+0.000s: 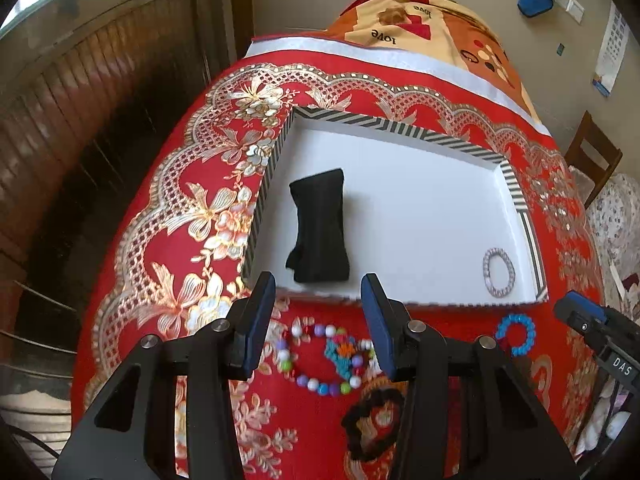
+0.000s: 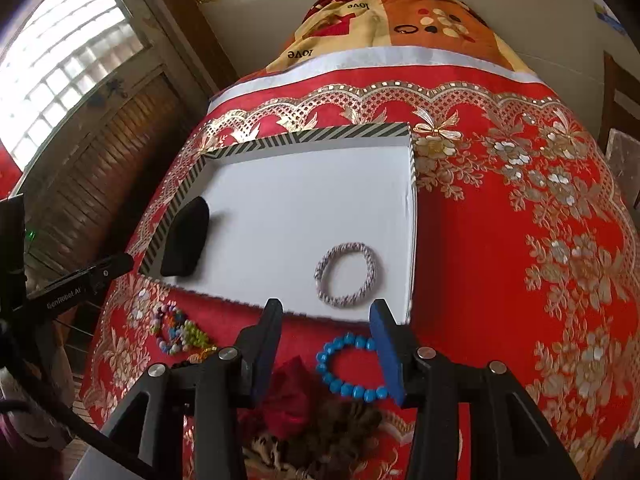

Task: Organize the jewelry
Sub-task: 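Withdraw both tools from the tray back toward the remaining bracelets, then grasp the blue bead bracelet with the right tool while the left tool grasps the multicolour bracelet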

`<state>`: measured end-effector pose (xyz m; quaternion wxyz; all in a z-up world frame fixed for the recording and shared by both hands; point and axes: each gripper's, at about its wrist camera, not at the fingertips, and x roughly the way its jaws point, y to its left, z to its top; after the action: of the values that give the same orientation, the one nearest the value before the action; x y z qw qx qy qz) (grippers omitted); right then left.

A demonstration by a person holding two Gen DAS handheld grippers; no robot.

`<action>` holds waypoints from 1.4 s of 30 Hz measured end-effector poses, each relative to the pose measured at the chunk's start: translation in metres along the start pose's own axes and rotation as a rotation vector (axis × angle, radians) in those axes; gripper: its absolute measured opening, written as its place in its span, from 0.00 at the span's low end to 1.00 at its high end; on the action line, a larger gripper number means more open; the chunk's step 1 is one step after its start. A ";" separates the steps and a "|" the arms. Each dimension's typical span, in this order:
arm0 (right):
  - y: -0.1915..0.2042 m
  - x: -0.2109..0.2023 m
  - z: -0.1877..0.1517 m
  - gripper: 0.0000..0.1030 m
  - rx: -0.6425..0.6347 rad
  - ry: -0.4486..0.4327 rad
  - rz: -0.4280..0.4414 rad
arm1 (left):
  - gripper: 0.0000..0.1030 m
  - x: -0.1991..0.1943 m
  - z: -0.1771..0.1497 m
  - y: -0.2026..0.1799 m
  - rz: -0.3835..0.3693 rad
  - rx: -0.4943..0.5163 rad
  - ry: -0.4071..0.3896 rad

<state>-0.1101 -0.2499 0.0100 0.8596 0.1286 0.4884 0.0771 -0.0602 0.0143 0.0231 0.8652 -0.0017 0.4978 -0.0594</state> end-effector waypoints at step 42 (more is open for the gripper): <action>-0.032 0.031 -0.037 0.45 -0.097 0.095 -0.117 | 0.43 0.058 -0.047 0.043 0.047 -0.102 0.214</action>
<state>-0.1260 -0.2674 -0.0426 0.8436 0.0545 0.5312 0.0564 -0.0679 0.0540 -0.0531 0.8070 -0.0274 0.5898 -0.0134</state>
